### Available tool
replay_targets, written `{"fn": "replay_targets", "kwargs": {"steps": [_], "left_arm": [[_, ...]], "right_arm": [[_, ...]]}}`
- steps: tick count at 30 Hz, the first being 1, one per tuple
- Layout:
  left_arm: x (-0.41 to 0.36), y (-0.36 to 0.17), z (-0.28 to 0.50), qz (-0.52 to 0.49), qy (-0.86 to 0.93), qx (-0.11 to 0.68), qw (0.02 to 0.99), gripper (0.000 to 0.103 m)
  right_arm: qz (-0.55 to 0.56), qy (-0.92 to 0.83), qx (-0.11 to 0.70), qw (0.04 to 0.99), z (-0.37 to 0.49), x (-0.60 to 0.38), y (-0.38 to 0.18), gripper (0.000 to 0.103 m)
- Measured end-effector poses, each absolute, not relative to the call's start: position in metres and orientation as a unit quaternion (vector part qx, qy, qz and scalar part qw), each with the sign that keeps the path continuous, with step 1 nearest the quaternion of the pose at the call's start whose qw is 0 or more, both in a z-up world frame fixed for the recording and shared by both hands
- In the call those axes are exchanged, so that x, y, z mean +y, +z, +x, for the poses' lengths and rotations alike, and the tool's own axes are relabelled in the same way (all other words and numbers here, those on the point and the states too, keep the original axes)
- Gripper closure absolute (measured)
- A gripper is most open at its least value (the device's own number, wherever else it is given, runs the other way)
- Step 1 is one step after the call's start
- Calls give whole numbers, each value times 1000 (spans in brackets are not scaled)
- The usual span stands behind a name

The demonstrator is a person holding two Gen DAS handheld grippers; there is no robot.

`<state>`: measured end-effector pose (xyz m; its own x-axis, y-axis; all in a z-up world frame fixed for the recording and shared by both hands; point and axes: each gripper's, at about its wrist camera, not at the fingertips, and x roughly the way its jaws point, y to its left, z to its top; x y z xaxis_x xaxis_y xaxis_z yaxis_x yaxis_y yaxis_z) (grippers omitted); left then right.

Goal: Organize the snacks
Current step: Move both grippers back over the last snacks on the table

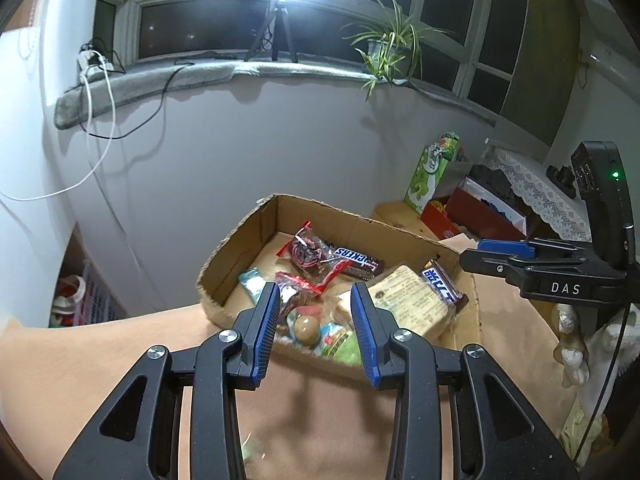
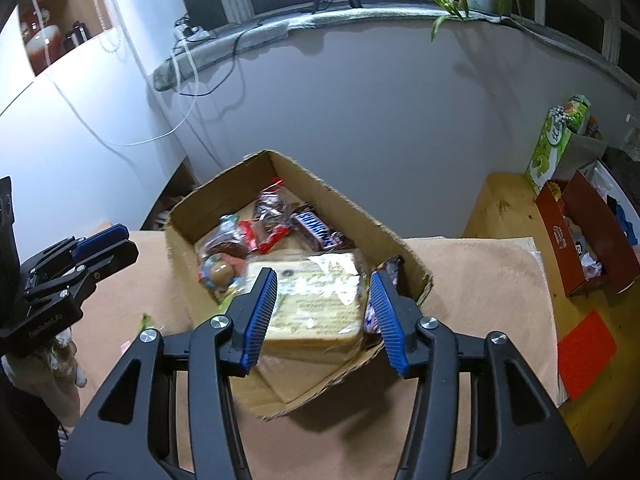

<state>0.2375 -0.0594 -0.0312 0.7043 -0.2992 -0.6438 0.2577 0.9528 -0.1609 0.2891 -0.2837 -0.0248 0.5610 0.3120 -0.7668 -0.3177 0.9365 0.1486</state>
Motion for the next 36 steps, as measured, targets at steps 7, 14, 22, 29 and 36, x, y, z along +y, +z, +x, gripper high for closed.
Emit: {"fn": "replay_targets", "kwargs": {"steps": [7,14,22,29,36], "left_arm": [[-25,-24,204,-40,-128,345,929,68],[15,-33,167,-72,-95,346,931,68],[33,-57,132,-85,-81,367,923,68],[19,-80,114,-69,-103,391,912,68],[2,-103,119,-46,-121,413,902,68]], "right_arm": [[-26,207,426,880,255,-266,-20,52],[-35,252,437,863,222,-241,-26,52],[-38,299,471,829,197,-211,-48,52],[-26,317,488,812,195,-181,-61,52],[-1,343,513,787,215,-139,-72,52]]}}
